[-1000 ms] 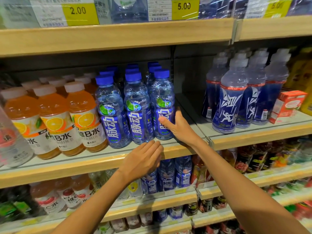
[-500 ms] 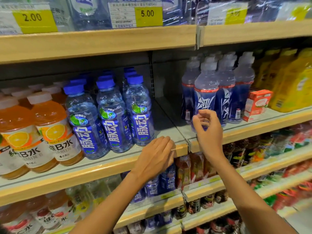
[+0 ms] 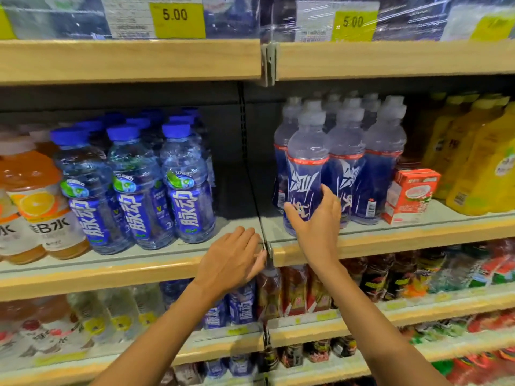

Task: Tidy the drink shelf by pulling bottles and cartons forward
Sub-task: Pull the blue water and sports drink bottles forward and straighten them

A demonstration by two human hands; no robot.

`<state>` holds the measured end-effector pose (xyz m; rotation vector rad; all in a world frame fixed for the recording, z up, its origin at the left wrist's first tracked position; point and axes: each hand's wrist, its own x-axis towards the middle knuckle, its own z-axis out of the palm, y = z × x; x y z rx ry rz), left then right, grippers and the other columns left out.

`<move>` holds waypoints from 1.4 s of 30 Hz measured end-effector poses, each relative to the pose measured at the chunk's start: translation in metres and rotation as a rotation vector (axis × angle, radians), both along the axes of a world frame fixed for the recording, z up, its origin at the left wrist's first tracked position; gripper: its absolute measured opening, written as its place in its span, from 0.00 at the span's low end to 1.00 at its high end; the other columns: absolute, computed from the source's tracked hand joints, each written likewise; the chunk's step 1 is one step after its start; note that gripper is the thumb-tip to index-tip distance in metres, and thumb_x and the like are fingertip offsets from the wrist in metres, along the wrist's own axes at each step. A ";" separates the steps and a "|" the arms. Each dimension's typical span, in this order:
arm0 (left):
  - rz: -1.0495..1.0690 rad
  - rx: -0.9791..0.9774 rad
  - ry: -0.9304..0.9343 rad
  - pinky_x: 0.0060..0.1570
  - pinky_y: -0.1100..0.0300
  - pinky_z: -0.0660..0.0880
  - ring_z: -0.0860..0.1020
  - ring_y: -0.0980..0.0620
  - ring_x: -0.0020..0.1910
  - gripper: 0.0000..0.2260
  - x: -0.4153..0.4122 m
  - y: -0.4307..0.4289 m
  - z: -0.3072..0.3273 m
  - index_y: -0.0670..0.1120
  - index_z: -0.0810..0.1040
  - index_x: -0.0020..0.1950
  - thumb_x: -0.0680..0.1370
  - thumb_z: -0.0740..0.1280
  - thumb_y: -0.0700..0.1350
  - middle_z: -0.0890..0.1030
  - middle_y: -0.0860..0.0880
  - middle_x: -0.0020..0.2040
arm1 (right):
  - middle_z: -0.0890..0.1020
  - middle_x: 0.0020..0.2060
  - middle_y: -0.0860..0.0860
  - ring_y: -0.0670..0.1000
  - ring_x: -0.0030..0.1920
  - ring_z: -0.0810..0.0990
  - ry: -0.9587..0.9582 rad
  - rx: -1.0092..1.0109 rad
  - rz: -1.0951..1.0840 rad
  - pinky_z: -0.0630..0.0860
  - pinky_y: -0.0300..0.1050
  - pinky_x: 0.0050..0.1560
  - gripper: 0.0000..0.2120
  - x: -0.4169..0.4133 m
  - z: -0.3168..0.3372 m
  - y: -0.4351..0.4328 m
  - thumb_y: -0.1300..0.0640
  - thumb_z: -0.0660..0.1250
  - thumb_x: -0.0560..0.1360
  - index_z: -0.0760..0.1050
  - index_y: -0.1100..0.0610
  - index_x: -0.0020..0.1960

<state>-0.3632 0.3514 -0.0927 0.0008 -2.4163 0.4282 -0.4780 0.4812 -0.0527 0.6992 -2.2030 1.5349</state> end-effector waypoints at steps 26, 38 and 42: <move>-0.376 1.614 0.313 0.53 0.59 0.76 0.81 0.55 0.51 0.14 -0.008 0.047 0.150 0.44 0.72 0.60 0.80 0.62 0.51 0.81 0.49 0.54 | 0.80 0.47 0.41 0.38 0.45 0.81 -0.185 -0.142 0.551 0.78 0.34 0.45 0.22 0.038 0.027 0.014 0.51 0.76 0.68 0.67 0.46 0.55; -0.330 1.762 0.594 0.34 0.59 0.75 0.78 0.52 0.31 0.07 0.002 0.059 0.160 0.48 0.78 0.34 0.68 0.74 0.40 0.80 0.51 0.31 | 0.81 0.52 0.42 0.39 0.52 0.80 -0.265 -0.143 0.824 0.76 0.33 0.51 0.26 0.073 0.022 0.013 0.48 0.72 0.71 0.64 0.49 0.63; -0.580 2.121 0.304 0.35 0.59 0.76 0.79 0.46 0.32 0.06 0.007 0.039 0.163 0.42 0.80 0.39 0.65 0.71 0.44 0.81 0.44 0.36 | 0.78 0.63 0.53 0.51 0.61 0.78 -0.760 -0.248 1.147 0.75 0.50 0.62 0.36 0.052 0.023 0.022 0.36 0.70 0.66 0.70 0.53 0.68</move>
